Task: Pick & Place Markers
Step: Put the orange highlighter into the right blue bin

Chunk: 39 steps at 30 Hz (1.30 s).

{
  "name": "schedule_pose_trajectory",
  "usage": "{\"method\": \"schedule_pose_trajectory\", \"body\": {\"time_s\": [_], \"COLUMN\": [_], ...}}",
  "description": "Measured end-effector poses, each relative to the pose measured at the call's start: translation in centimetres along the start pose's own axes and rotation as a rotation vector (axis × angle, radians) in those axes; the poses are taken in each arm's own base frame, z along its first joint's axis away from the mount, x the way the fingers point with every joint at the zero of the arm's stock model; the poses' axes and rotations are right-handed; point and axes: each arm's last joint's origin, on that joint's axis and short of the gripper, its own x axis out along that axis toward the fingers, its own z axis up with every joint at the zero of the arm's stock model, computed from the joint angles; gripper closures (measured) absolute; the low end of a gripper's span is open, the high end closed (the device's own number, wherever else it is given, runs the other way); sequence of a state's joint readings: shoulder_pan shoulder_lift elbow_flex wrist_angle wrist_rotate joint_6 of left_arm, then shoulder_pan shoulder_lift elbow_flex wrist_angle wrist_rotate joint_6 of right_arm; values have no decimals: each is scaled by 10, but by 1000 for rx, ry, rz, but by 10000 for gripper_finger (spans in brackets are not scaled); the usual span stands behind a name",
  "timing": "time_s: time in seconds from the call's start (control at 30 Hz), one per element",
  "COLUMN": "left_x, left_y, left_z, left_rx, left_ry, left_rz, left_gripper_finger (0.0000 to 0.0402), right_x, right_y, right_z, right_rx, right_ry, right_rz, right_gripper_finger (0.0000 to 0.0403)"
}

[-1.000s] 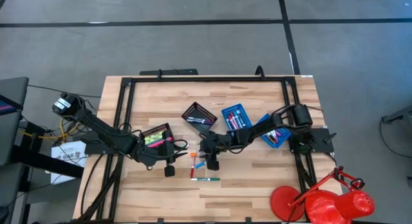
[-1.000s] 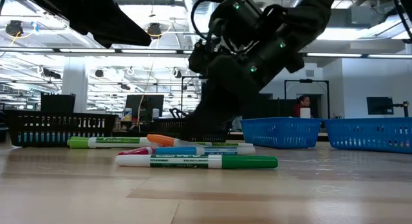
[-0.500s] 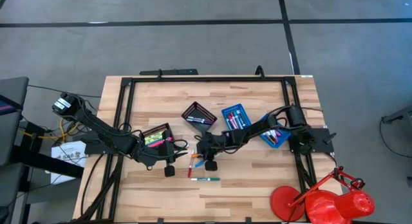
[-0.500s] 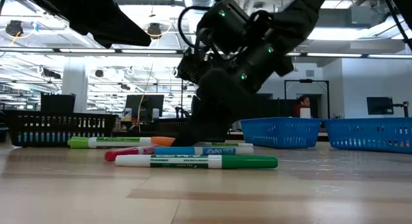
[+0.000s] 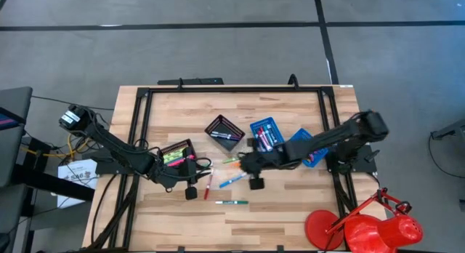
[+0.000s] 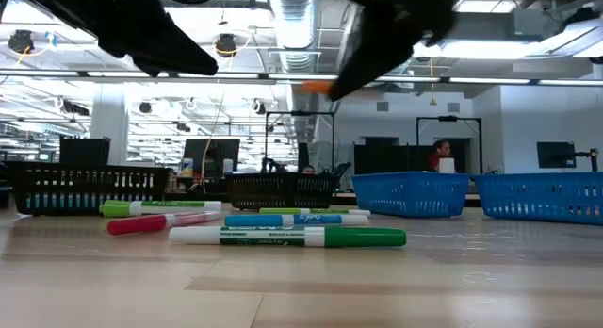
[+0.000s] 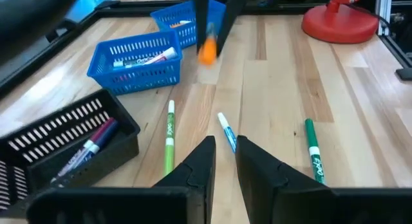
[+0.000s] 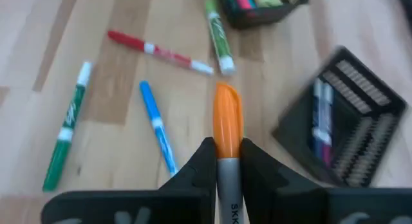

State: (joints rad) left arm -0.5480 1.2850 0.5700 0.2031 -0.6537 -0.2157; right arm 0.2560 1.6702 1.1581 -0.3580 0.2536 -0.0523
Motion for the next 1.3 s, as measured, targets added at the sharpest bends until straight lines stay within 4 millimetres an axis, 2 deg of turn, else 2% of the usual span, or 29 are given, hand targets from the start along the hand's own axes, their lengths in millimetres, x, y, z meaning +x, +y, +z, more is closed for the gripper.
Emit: {"method": "schedule_pose_trajectory", "body": {"time_s": [0.07,0.17,0.37,0.5,0.63,0.87,1.03,1.3], "left_x": [0,0,0,1,2,3,3,3], "left_y": [0,1,3,3,5,6,6,6], "left_z": [-1,-6,-11,-9,-8,-8,-7,-7], "left_rx": [-21,-36,-38,-53,-61,-67,-70,-73], "left_ry": [3,12,27,10,6,3,-1,-5], "left_rz": [1,3,7,8,16,21,20,19], "left_gripper_finger": [343,343,343,343,343,343,343,343], "right_x": [-13,-35,-74,-91,-101,-96,-89,-82], "right_y": [5,9,8,1,-5,-3,0,-7], "right_z": [-11,-39,-104,-140,-164,-193,-196,-198], "right_rx": [18,97,326,518,689,813,819,826], "right_ry": [1,46,48,54,70,191,233,273], "right_rz": [-34,-144,-398,-447,-485,-516,-532,-596], "right_gripper_finger": [369,369,353,355,363,350,347,345]}}
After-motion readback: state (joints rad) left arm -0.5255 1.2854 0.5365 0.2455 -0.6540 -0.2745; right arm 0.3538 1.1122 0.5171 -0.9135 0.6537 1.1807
